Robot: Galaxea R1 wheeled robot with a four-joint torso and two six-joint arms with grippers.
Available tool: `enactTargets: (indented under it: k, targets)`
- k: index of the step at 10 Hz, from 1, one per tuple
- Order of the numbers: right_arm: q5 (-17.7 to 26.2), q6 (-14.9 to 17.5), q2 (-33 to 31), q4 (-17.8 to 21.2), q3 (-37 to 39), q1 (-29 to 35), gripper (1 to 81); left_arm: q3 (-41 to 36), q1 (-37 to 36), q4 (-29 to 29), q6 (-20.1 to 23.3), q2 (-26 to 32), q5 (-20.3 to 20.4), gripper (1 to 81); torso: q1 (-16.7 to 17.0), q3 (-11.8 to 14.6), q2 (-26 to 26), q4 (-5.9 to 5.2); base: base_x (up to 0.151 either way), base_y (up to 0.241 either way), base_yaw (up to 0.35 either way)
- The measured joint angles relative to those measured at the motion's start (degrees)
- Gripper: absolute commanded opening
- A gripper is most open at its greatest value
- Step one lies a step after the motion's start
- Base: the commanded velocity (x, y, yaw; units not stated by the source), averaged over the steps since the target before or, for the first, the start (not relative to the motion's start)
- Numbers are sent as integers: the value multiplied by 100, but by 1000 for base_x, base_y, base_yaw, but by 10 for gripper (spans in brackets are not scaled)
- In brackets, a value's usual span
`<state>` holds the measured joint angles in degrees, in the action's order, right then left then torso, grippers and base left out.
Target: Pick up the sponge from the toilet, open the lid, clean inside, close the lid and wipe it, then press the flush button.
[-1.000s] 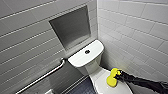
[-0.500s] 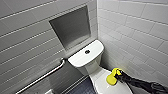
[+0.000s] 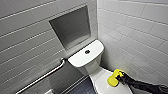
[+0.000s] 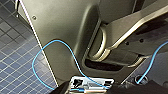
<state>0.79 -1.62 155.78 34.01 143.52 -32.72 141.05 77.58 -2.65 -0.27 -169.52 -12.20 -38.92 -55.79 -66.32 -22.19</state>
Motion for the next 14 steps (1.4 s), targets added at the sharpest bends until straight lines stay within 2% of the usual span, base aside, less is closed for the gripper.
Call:
enactTargets:
  k: [5,6,8,11,14]
  targets:
    - [-950,-101,-1143,-85,-2266,-807,10,0,15,0,0,15,-2,811,0,0,0,0,0,0,0]
    - [-1328,-112,-1519,-85,-2645,-1047,10,0,17,1,0,17,0,811,0,0,0,0,0,0,0]
    - [-1981,-229,-1981,-122,-3026,-1524,10,0,17,0,0,17,0,811,0,0,0,0,0,0,0]
    - [-2460,-345,-2453,-166,-3539,-1893,10,0,17,0,2,12,0,811,0,0,0,0,0,0,0]
    - [-3100,-405,-3028,-166,-4197,-2673,10,0,20,0,0,1,0,811,0,0,0,0,0,0,0]
